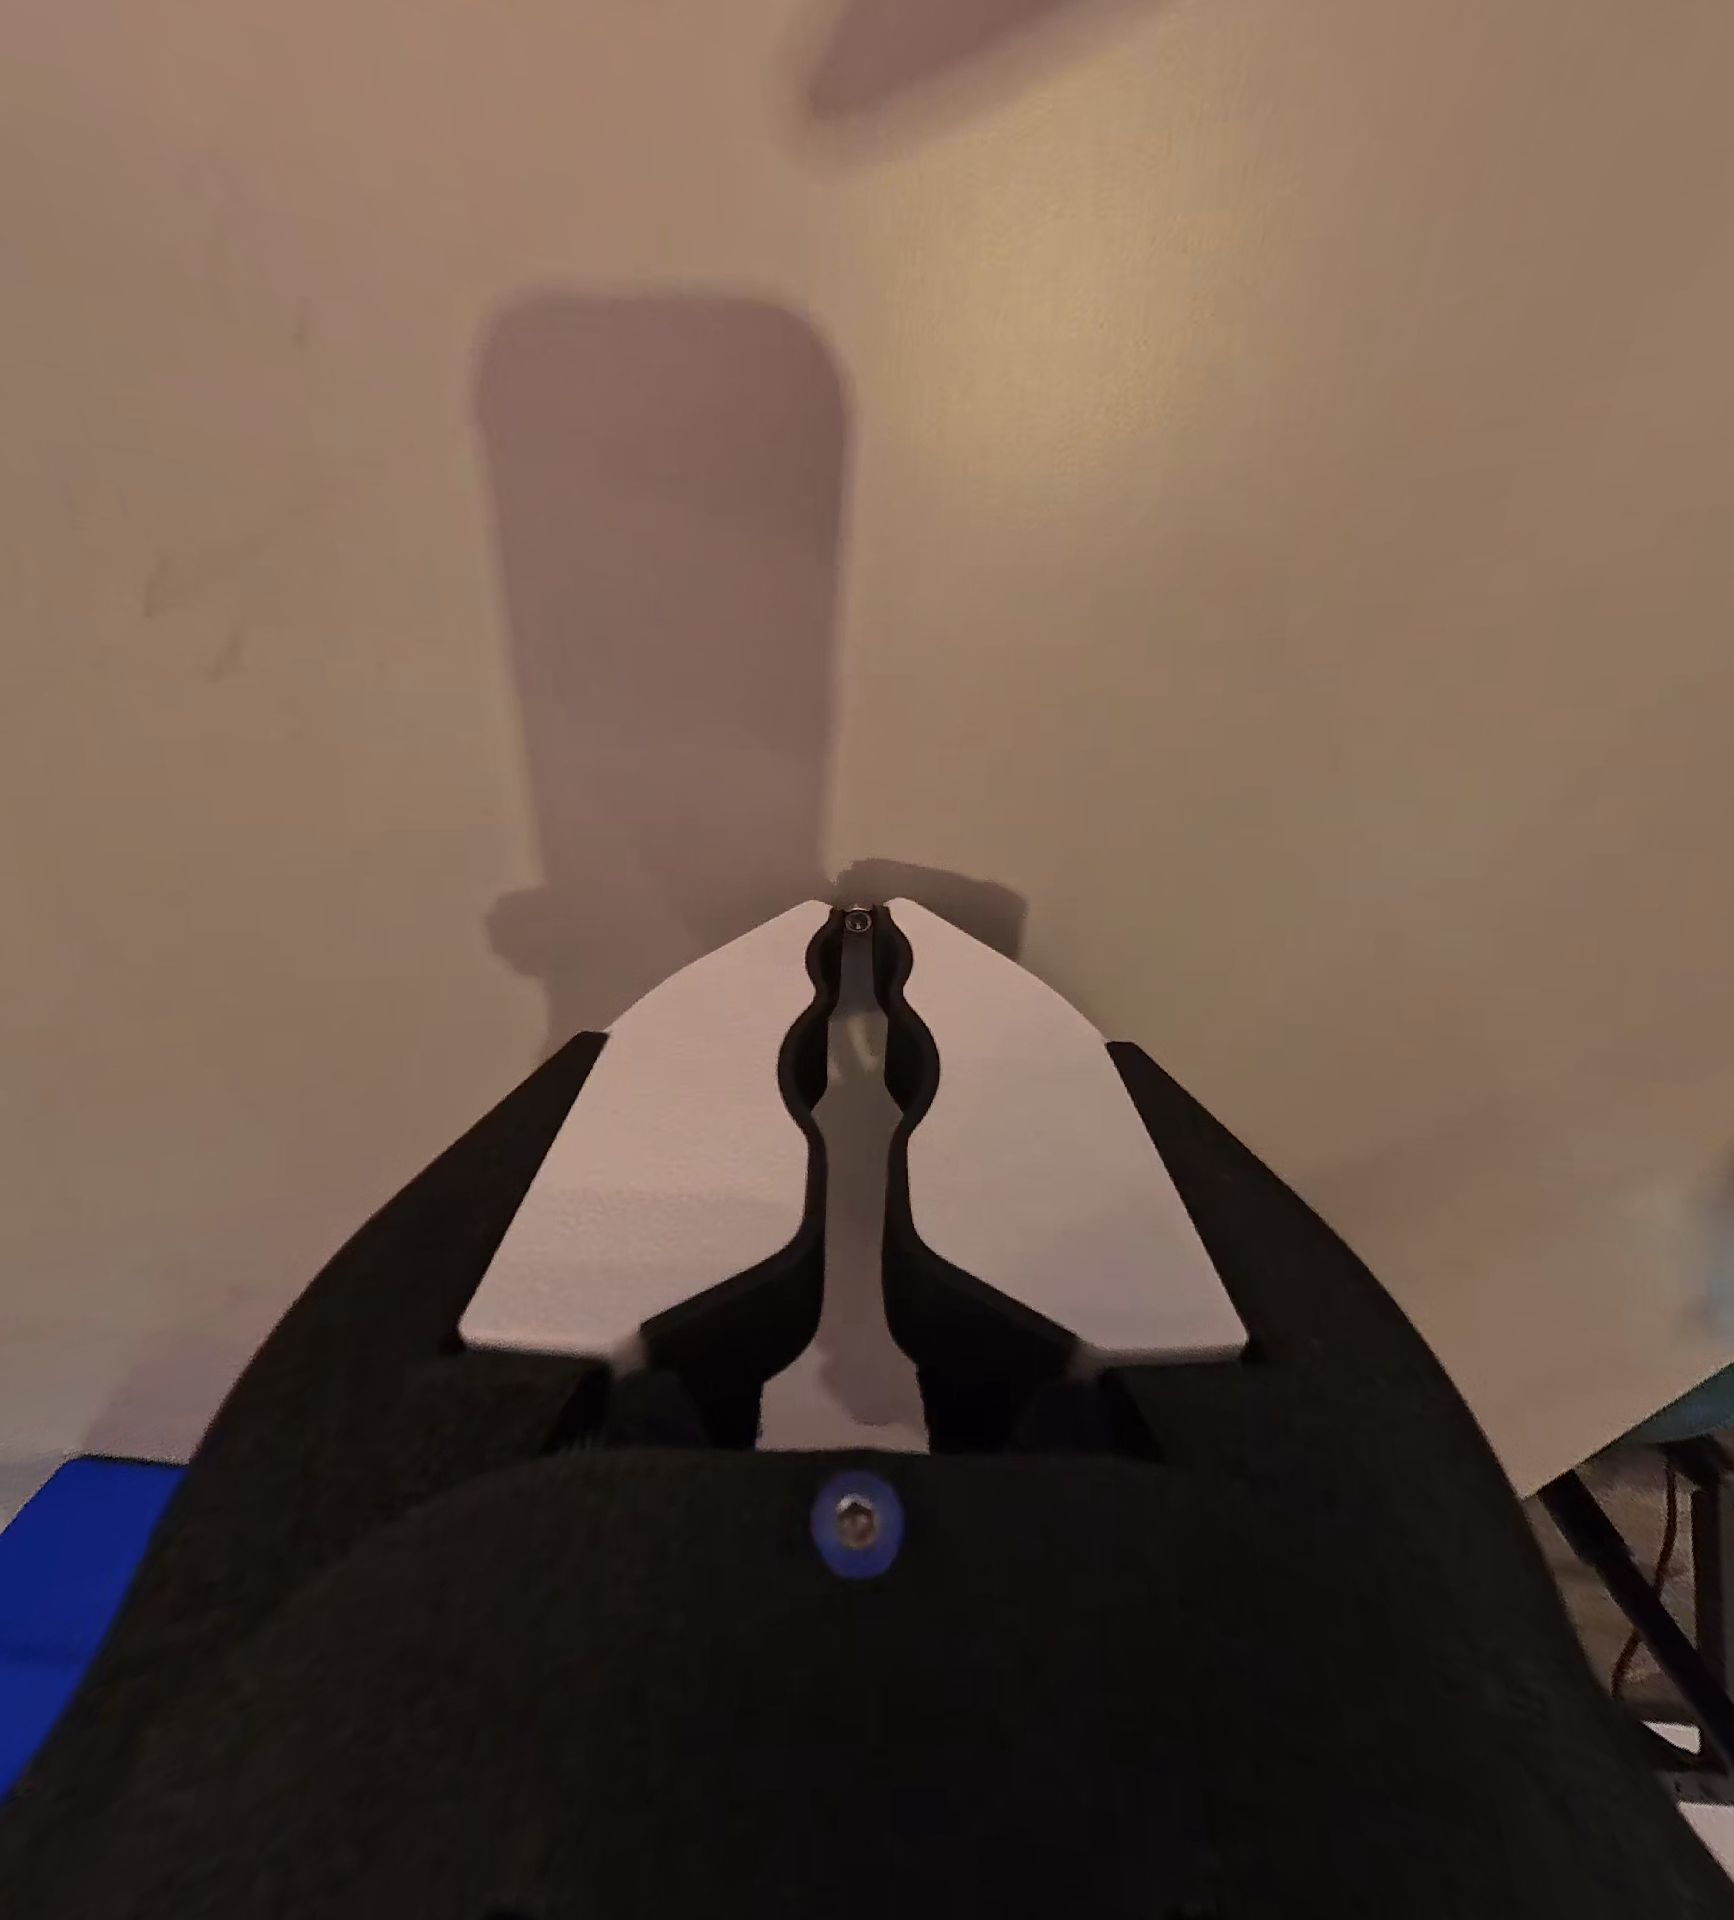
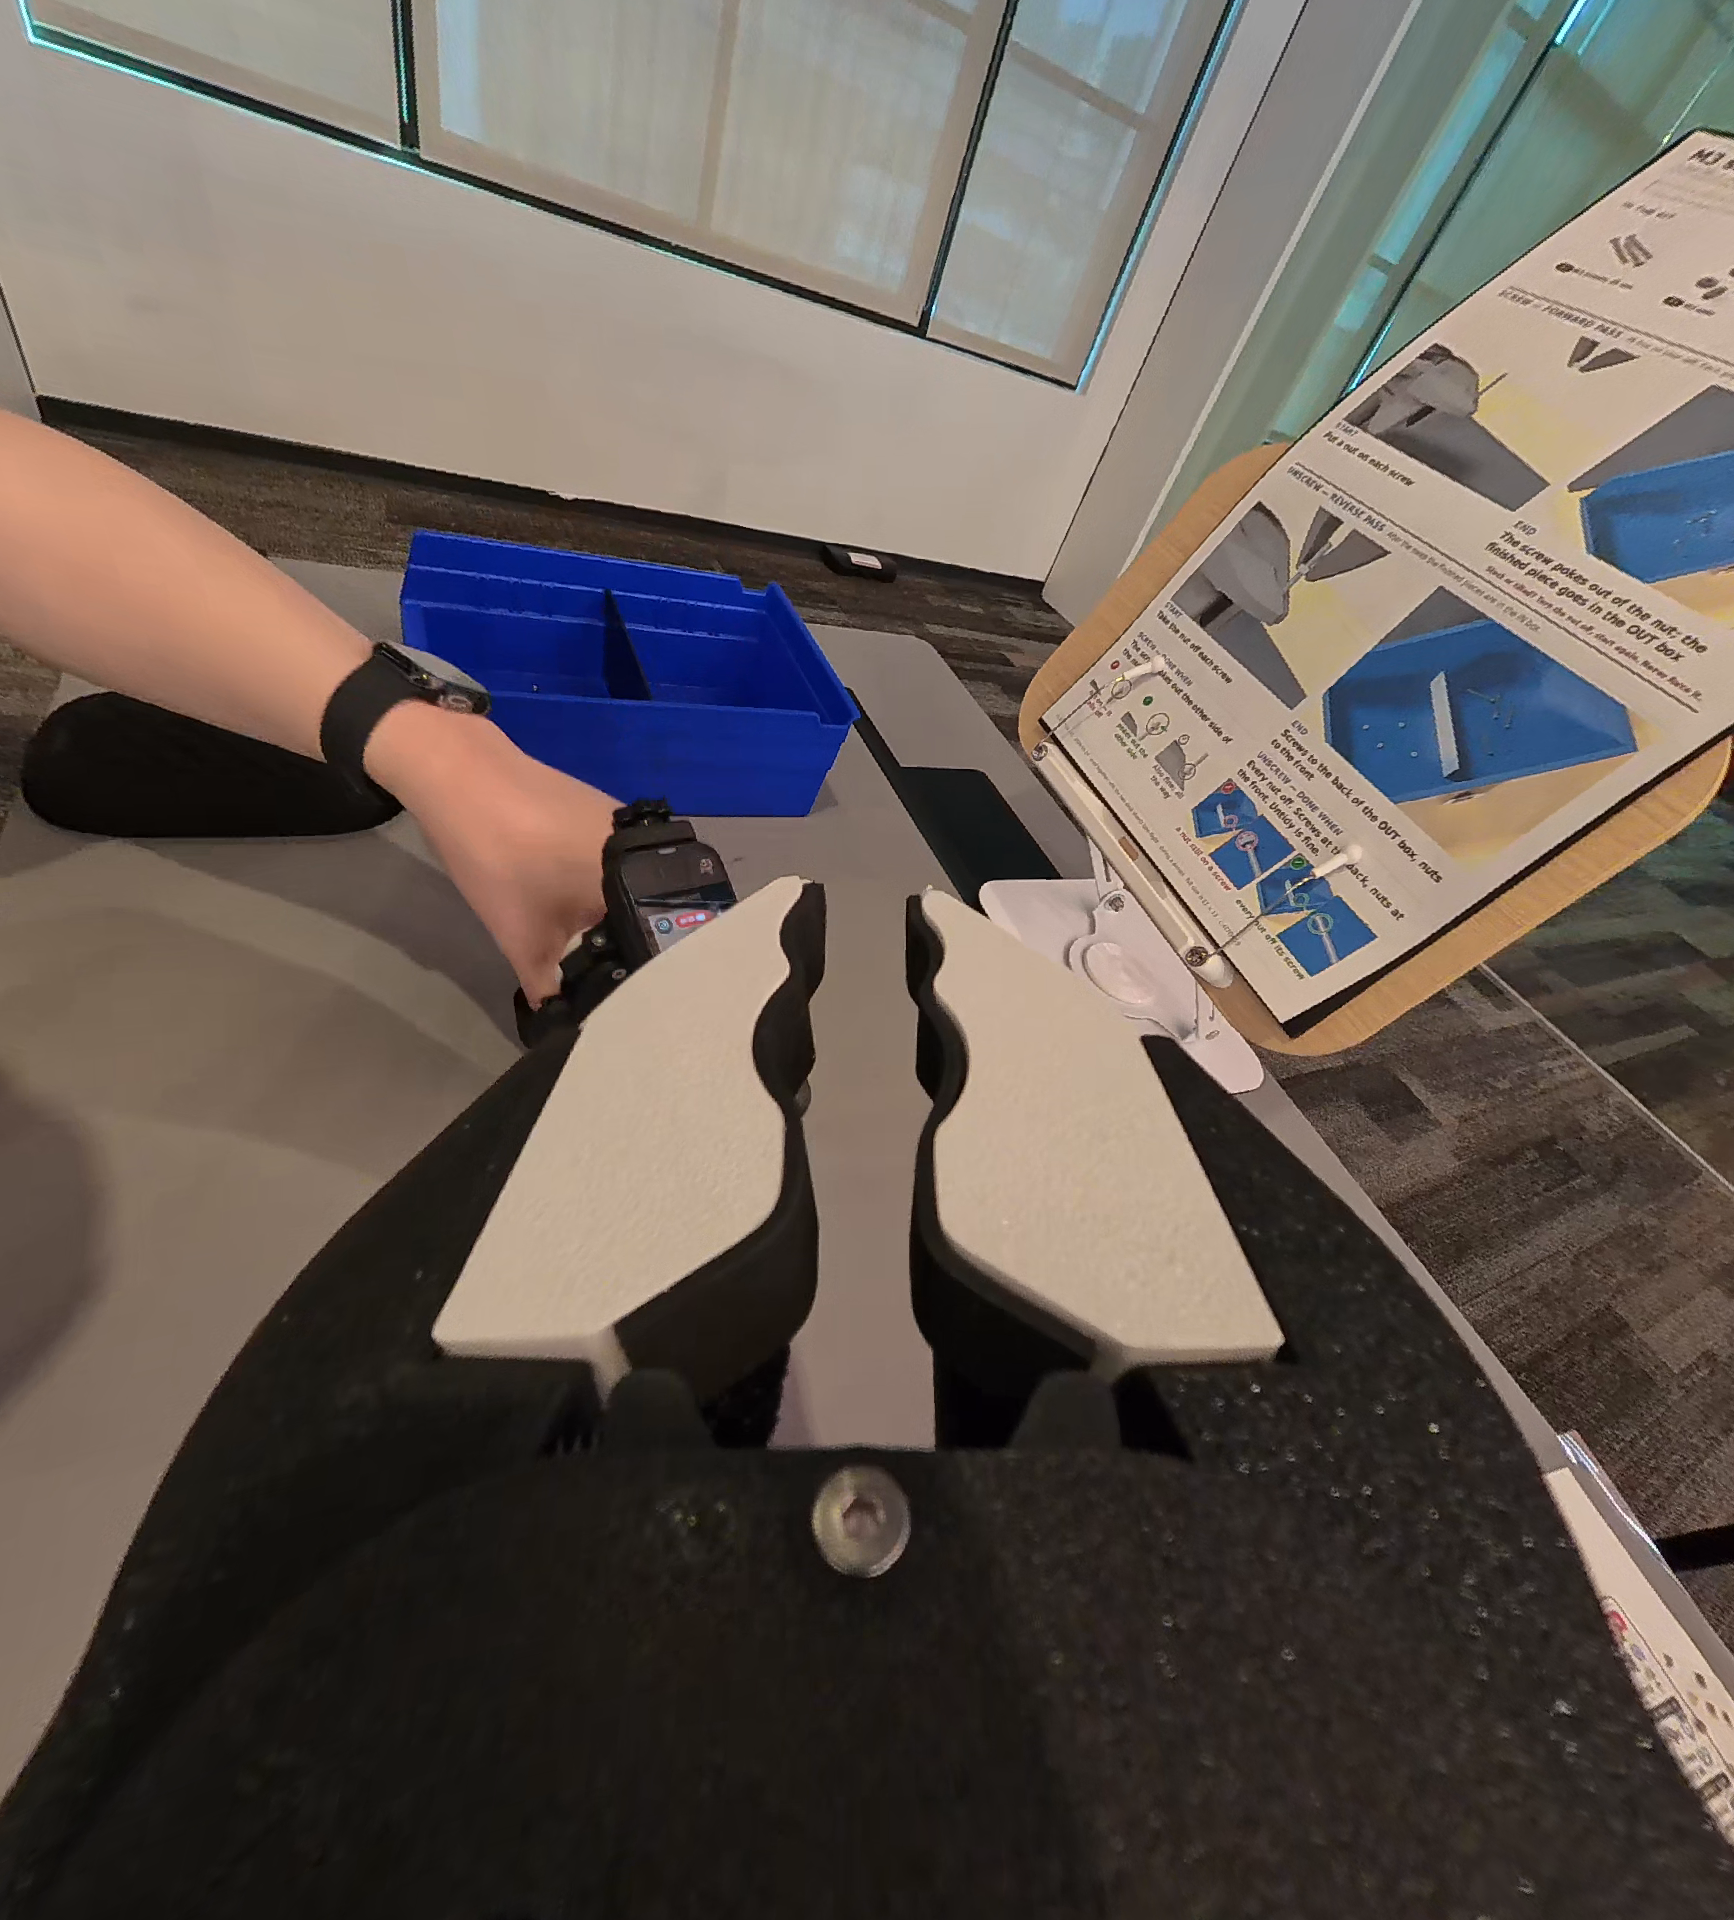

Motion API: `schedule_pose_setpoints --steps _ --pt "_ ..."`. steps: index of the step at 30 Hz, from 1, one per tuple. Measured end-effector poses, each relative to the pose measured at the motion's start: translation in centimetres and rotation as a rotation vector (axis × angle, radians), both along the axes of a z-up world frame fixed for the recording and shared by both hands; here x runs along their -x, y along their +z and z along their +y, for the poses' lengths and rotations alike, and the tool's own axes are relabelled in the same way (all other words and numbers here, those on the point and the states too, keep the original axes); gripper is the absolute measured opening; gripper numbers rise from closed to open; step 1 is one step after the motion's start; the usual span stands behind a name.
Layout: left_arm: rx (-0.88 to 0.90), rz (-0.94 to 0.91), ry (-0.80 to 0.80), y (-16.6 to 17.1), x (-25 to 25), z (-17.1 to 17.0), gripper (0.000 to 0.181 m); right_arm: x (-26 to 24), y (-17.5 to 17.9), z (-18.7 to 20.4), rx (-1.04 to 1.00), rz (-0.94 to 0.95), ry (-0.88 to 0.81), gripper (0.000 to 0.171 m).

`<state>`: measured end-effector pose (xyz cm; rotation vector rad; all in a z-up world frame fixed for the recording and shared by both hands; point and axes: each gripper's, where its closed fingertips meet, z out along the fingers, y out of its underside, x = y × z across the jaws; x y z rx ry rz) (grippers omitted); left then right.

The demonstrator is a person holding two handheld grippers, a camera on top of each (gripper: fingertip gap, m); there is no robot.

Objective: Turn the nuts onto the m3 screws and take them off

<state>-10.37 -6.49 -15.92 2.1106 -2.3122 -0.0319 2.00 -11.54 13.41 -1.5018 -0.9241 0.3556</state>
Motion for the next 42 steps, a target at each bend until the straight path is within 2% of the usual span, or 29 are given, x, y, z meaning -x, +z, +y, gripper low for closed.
schedule_pose_setpoints --steps 11,14,18,22,24,32,35,40,42 --pt "0.029 0.003 0.023 -0.1 -0.2 -0.2 0.005 0.3 0.0 -0.4 0.002 -0.012 0.015 0.014" --pt "0.039 -0.056 0.058 0.2 -0.7 -0.1 0.017 0.3 0.3 -0.7 -0.007 -0.008 0.024 0.014" --pt "0.066 -0.215 0.117 3.3 -1.0 0.5 0.023 0.3 0.7 -1.1 -0.022 0.0 0.029 0.015" --pt "0.06 -0.3 0.211 5.8 1.3 2.3 0.026 0.1 1.1 -1.5 -0.036 0.011 0.031 0.015" --pt "0.007 -0.281 0.247 5.2 3.1 3.6 0.026 0.2 1.3 -1.6 -0.041 0.015 0.035 0.015" --pt "0.018 -0.198 0.314 0.2 5.9 4.5 0.025 0.8 1.8 -2.4 -0.064 0.014 0.06 0.015" --pt "0.027 -0.207 0.308 0.1 5.6 4.4 0.021 0.9 1.9 -2.5 -0.067 0.014 0.064 0.014" --pt "-0.009 -0.183 0.264 0.0 5.6 4.4 0.003 0.8 1.9 -2.5 -0.065 0.019 0.065 0.014" --pt "-0.024 -0.174 0.254 0.0 5.6 4.3 0.002 0.7 1.8 -2.4 -0.064 0.021 0.064 0.014"
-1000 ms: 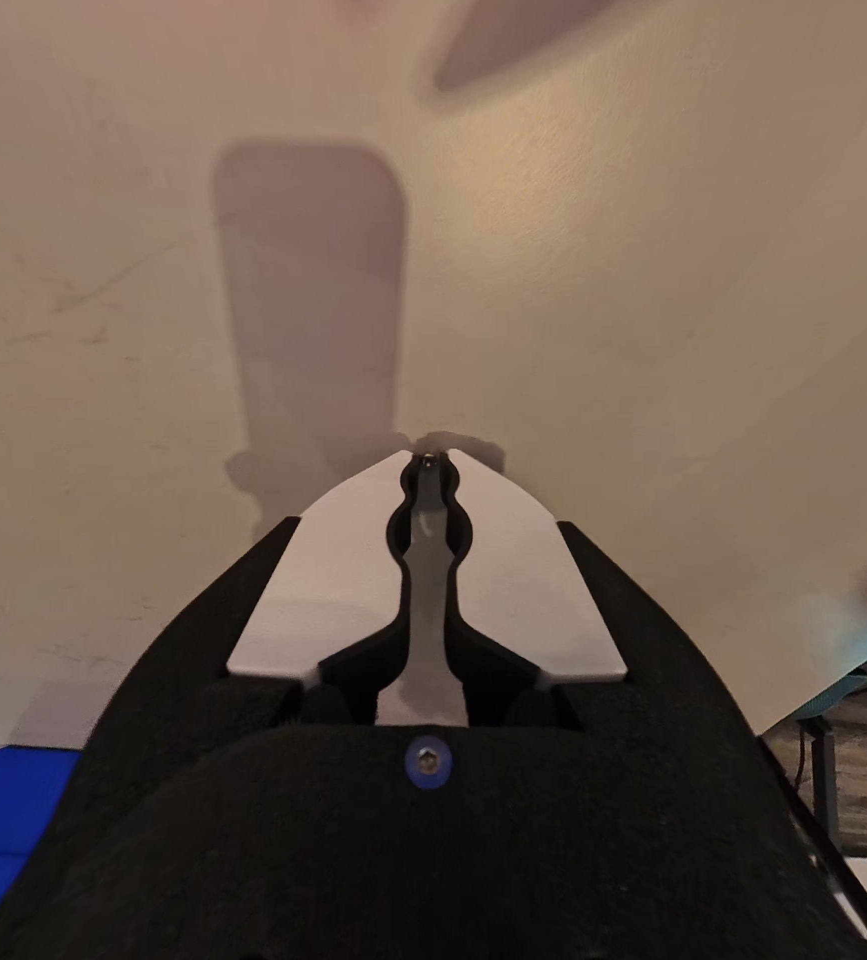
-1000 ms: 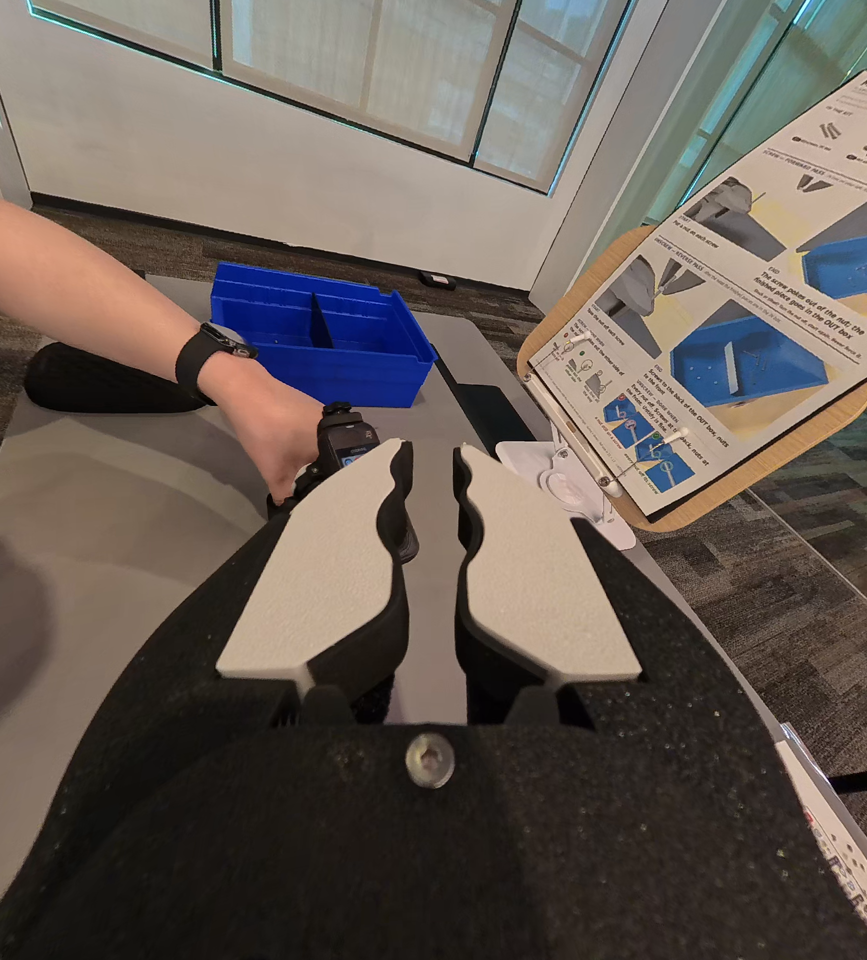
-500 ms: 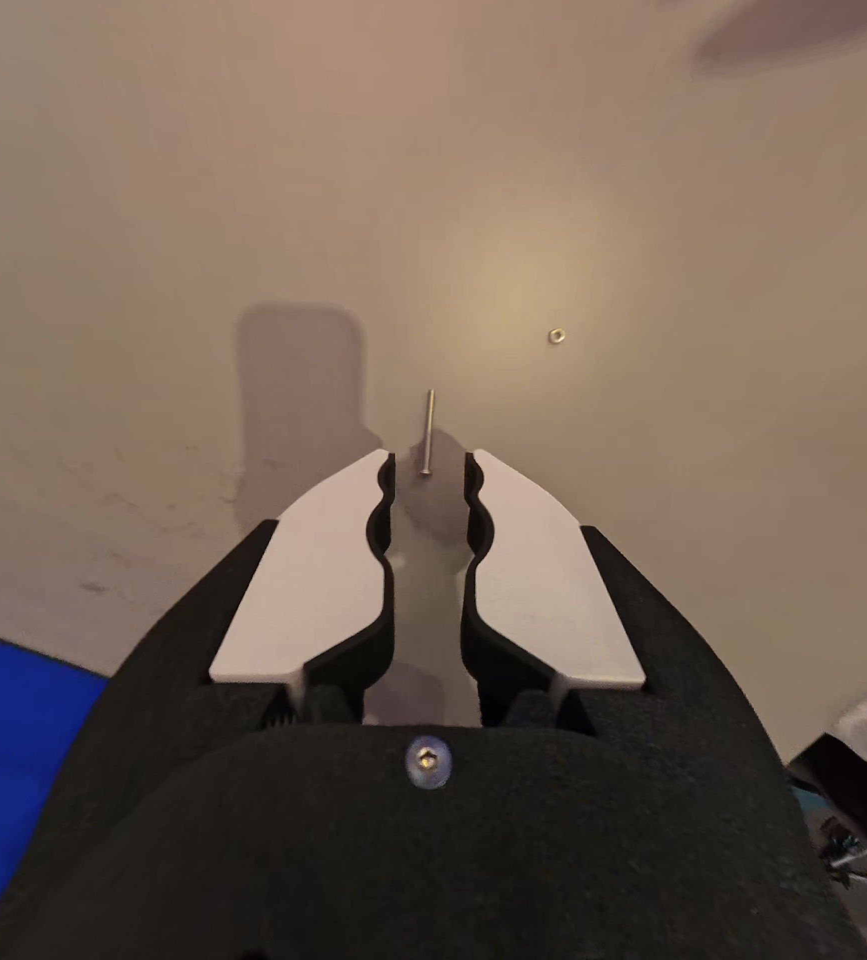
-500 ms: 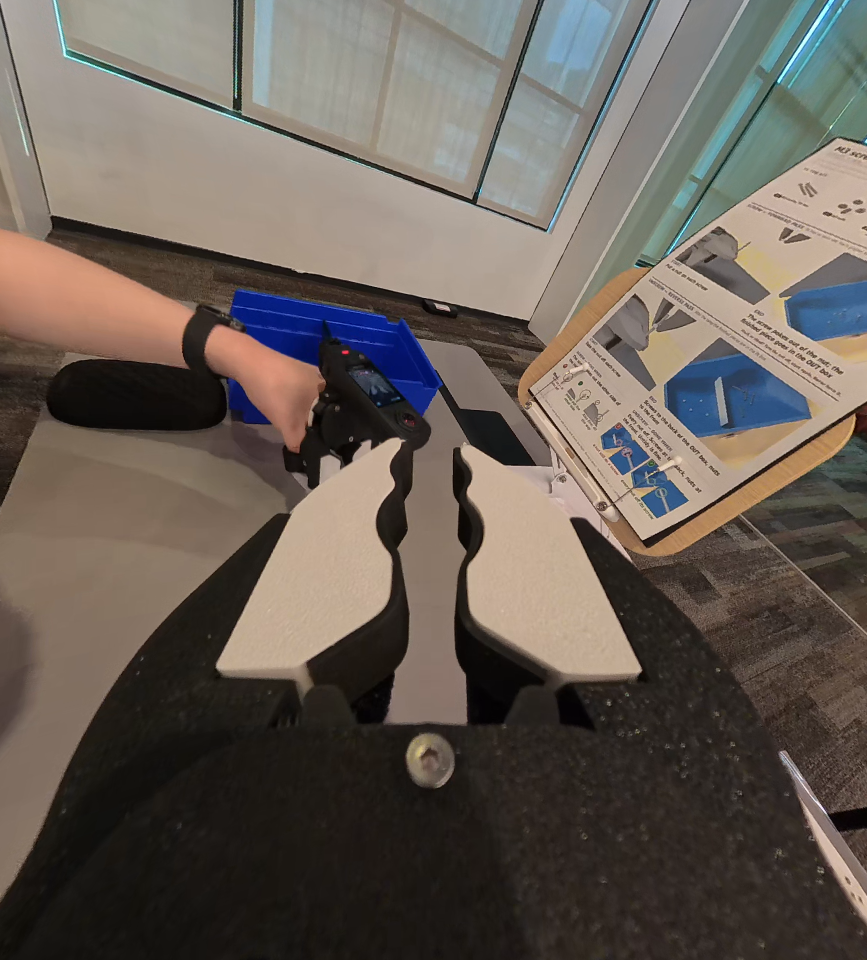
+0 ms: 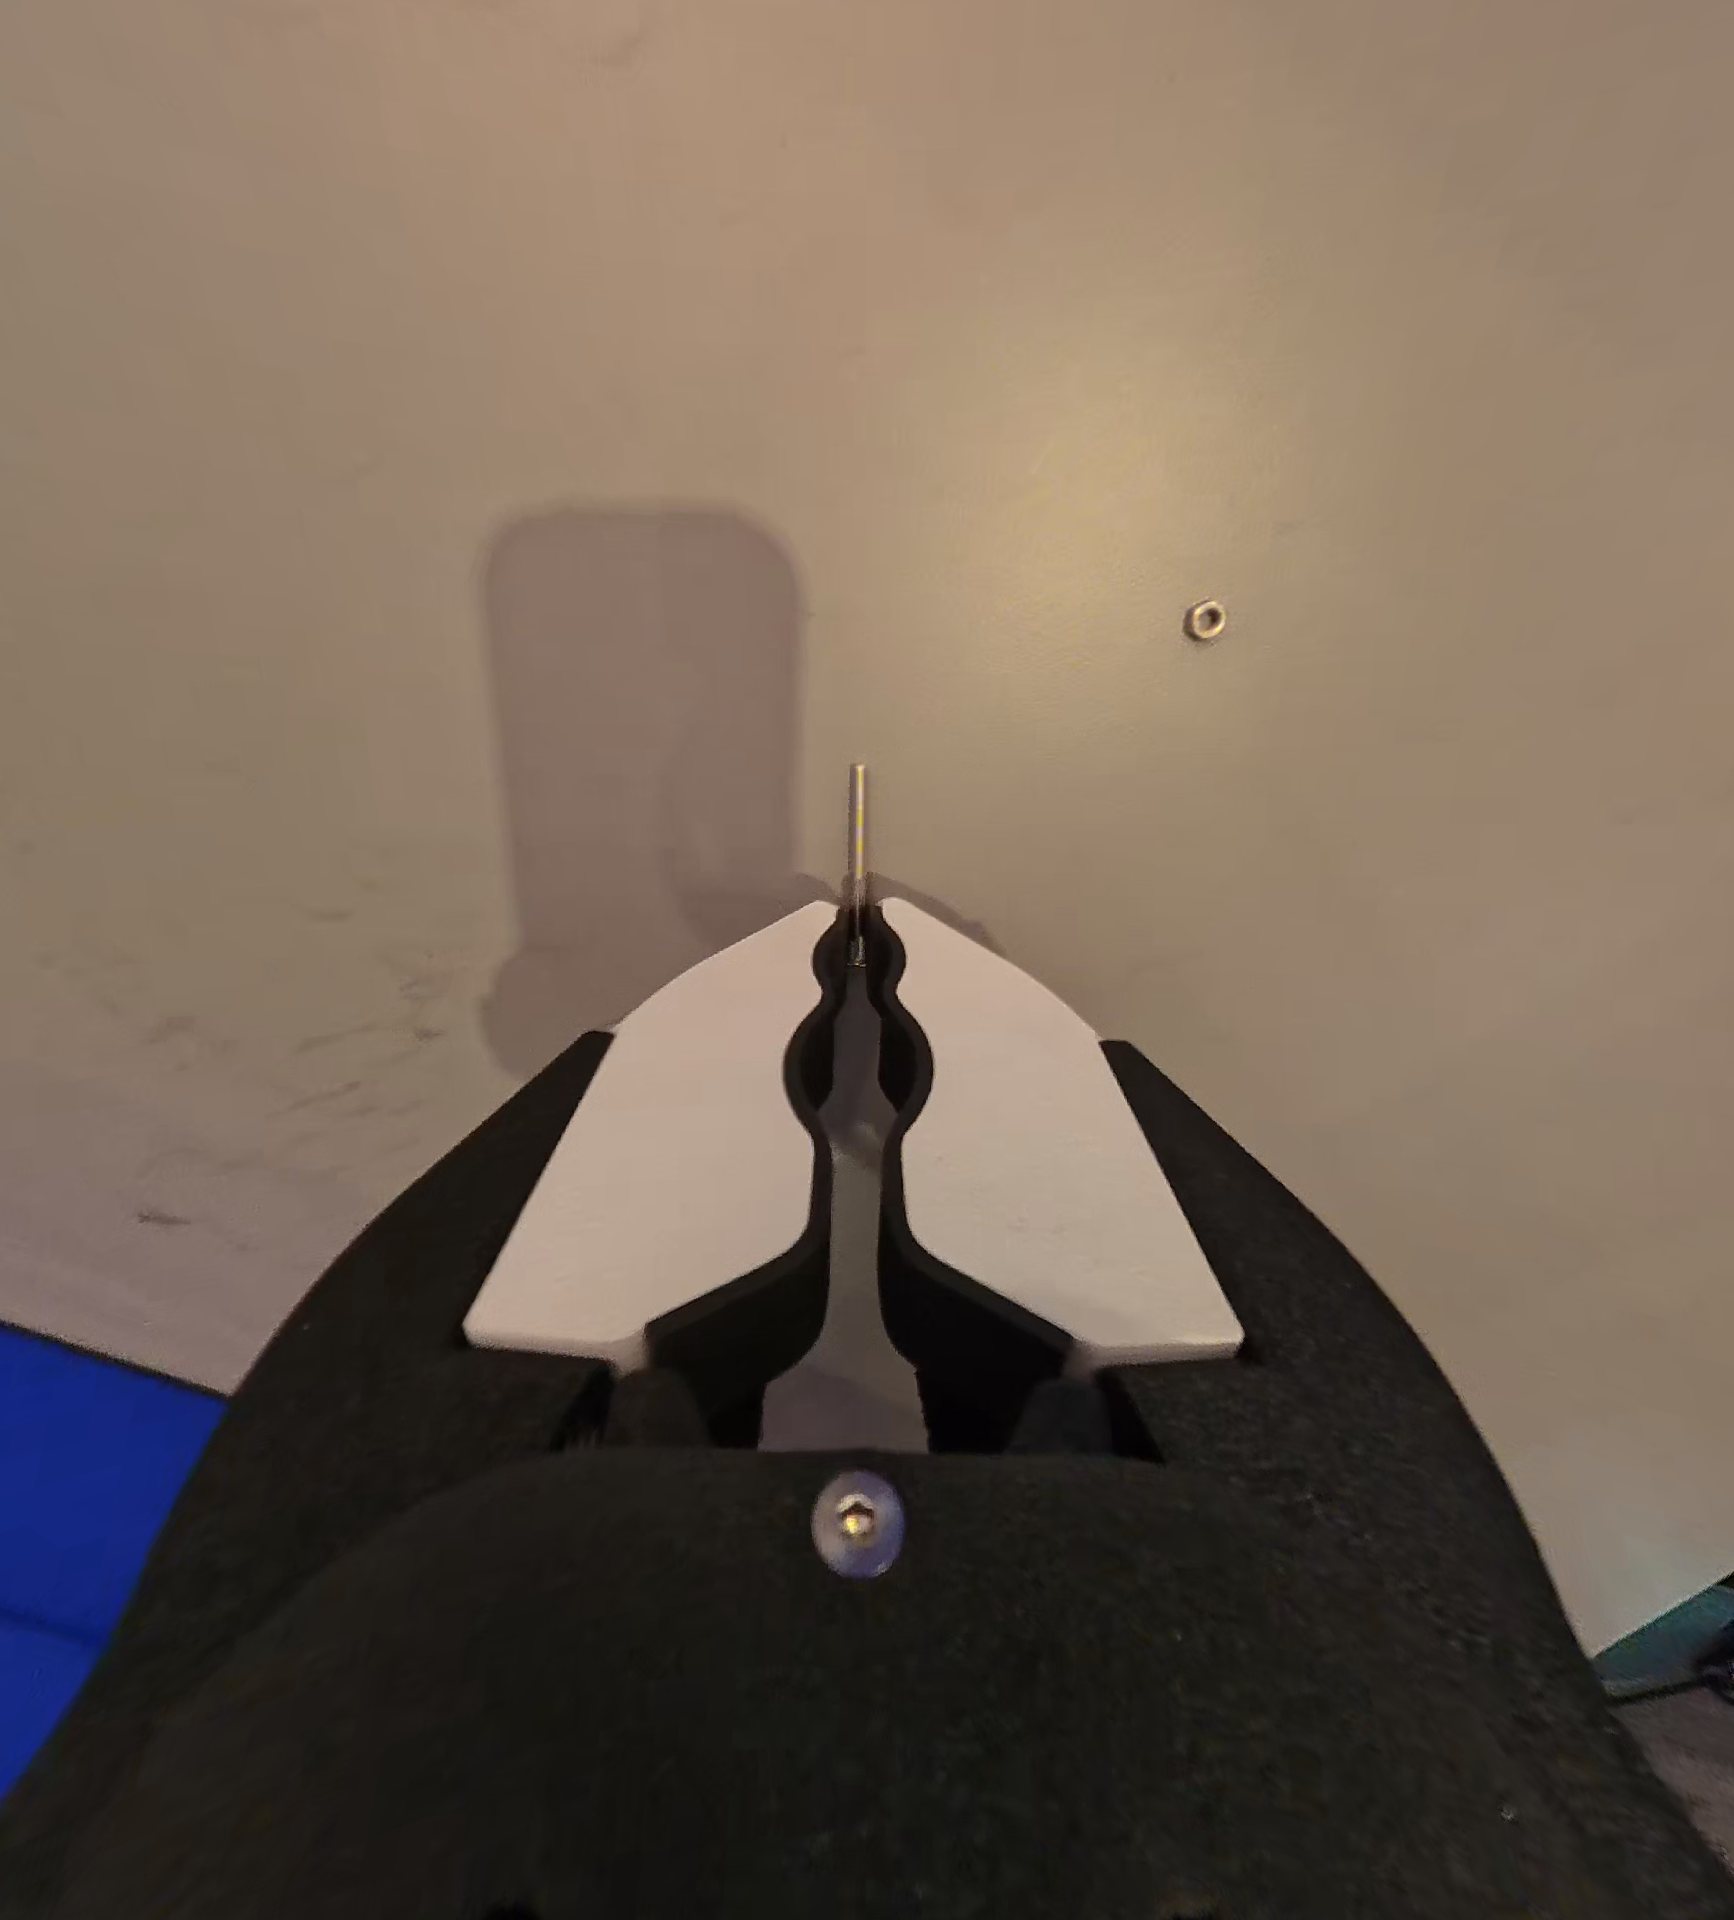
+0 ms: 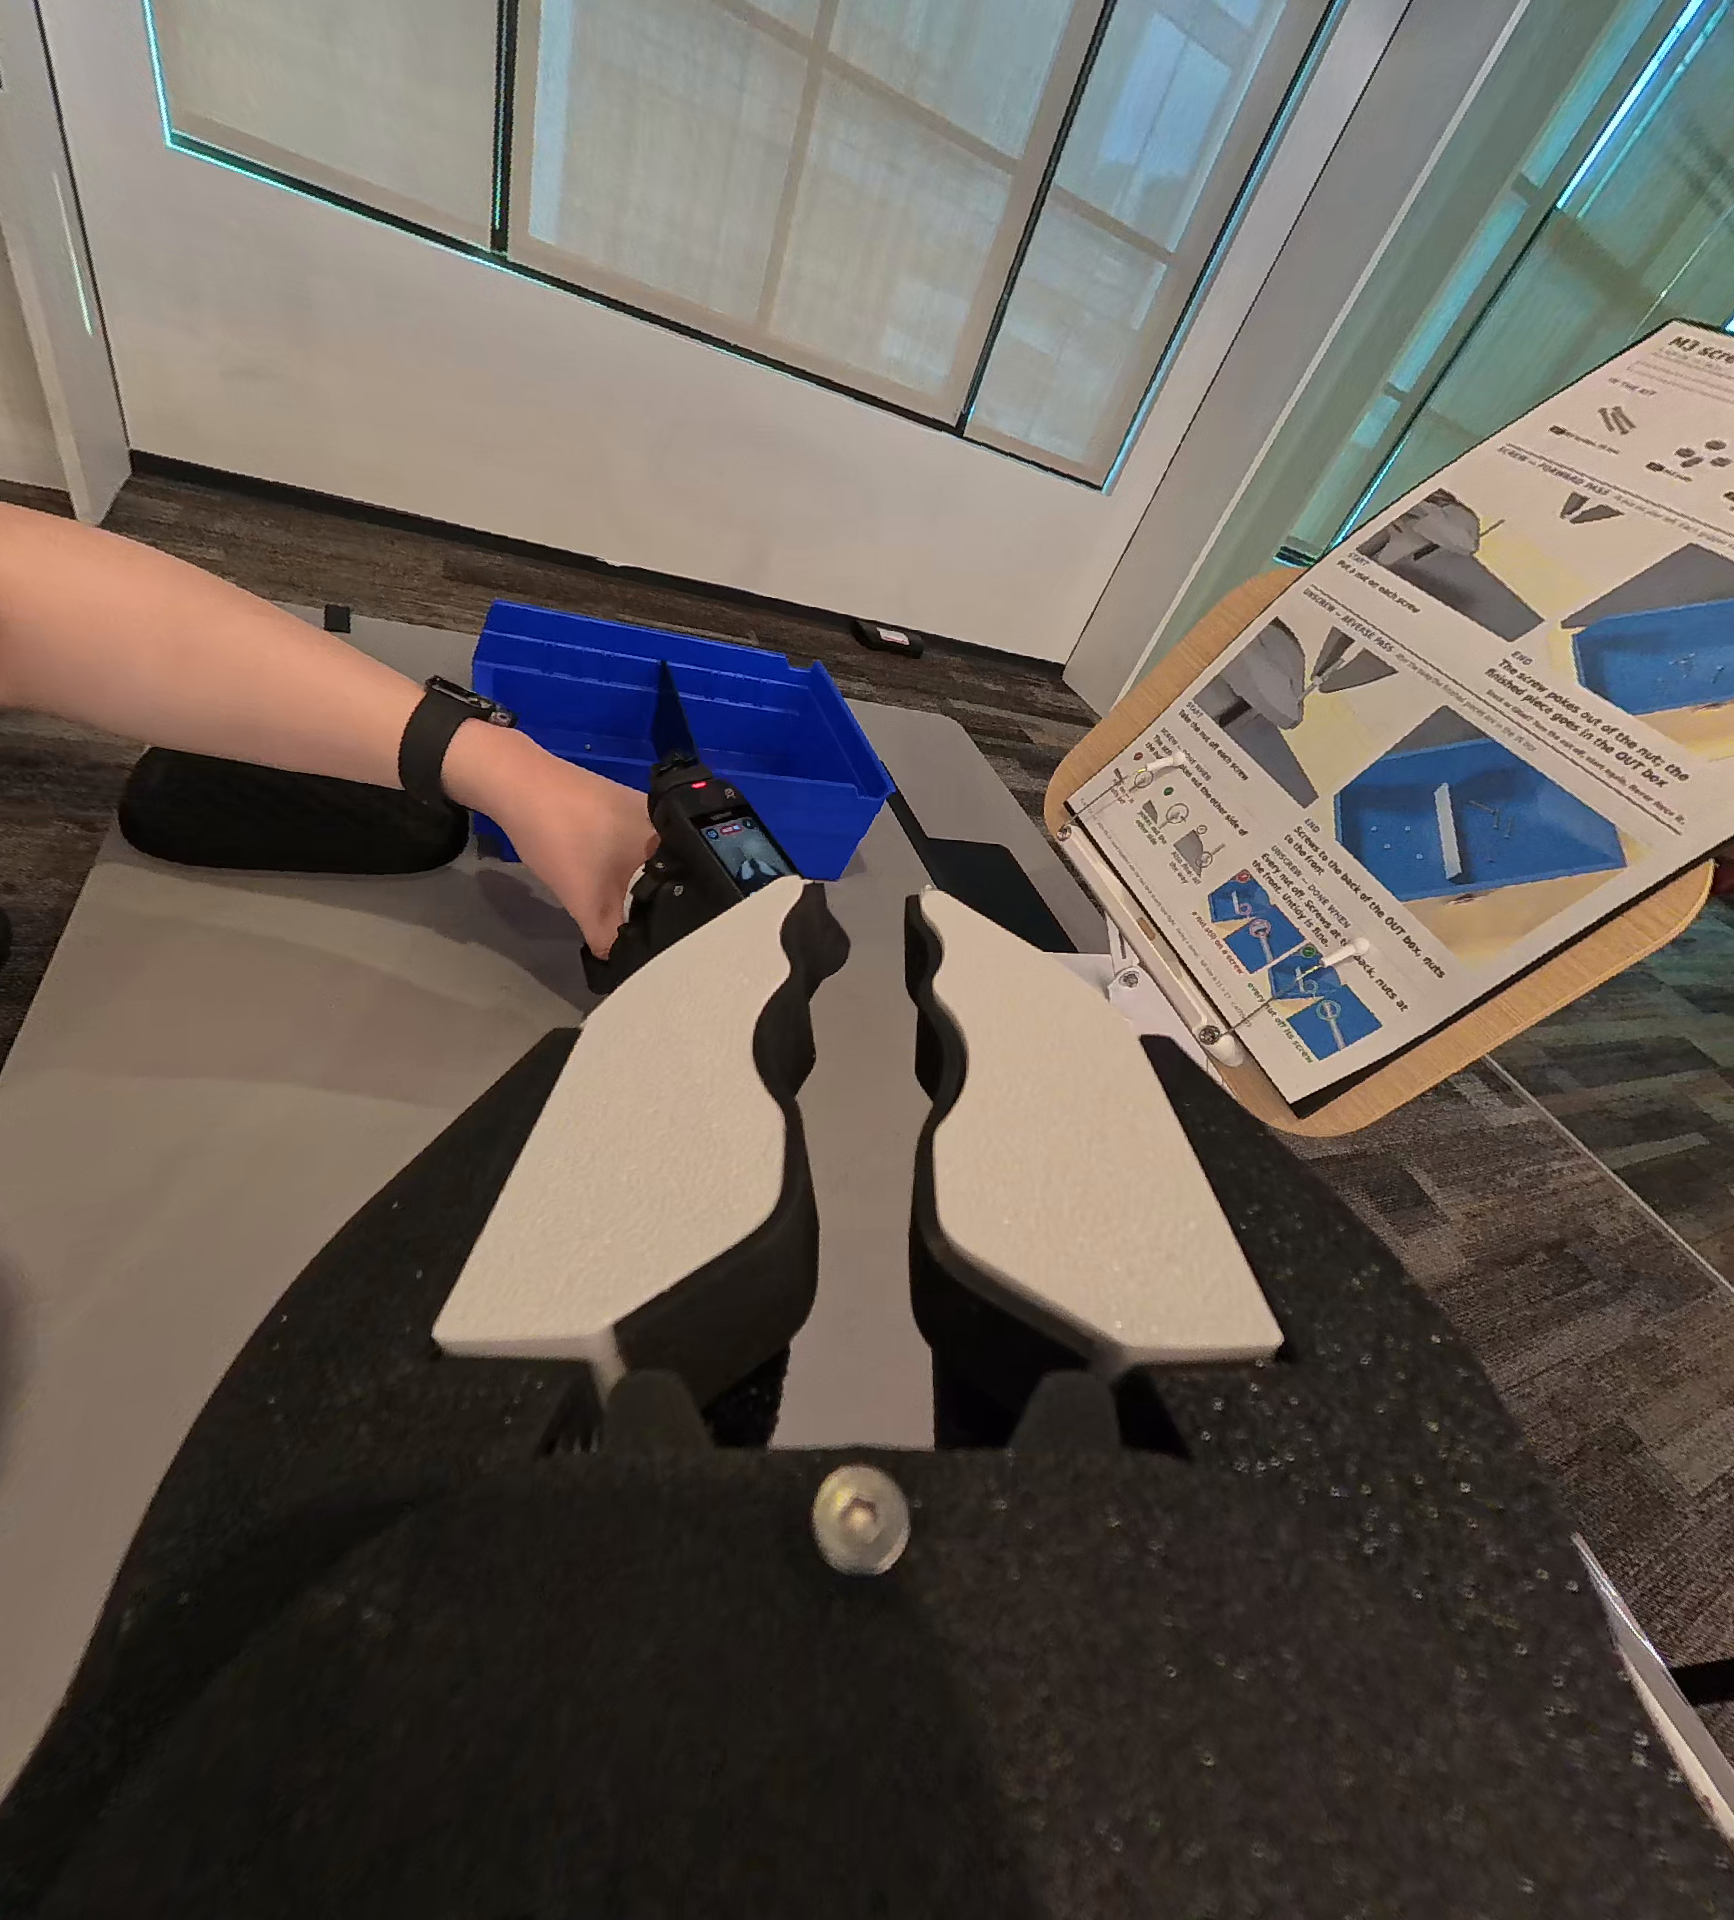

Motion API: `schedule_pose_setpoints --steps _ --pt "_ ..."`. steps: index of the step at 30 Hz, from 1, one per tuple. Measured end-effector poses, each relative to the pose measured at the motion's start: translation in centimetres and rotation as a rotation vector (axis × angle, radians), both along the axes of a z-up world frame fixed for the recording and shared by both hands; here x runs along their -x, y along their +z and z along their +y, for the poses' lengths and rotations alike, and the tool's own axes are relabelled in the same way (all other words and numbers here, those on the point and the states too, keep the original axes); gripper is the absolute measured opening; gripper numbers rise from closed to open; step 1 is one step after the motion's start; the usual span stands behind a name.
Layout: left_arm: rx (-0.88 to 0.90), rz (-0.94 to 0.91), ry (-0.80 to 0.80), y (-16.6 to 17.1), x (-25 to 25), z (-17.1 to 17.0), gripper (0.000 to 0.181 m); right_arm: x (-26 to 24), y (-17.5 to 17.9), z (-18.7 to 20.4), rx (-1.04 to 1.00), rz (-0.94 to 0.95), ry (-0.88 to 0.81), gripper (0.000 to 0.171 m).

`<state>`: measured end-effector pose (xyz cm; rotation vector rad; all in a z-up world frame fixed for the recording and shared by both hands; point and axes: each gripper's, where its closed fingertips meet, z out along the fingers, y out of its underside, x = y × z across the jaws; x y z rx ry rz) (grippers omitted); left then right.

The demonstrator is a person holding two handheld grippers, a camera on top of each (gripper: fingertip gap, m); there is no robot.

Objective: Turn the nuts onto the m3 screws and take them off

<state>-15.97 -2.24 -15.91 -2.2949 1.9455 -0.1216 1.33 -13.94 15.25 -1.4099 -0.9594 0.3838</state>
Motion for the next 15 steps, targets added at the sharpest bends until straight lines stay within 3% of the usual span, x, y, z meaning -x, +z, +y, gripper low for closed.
schedule_pose_setpoints --steps 6,9,15 --pt "-0.033 -0.036 0.022 0.2 0.3 0.5 0.002 -0.2 -0.4 0.5 0.017 0.012 0.002 0.014" --pt "-0.024 -0.182 0.081 1.8 -0.1 1.1 0.002 -0.5 -0.6 1.1 0.029 0.027 -0.001 0.014" --pt "0.067 -0.735 0.101 11.4 -4.3 -0.1 0.002 0.0 -0.1 3.0 0.069 0.206 0.036 0.014"
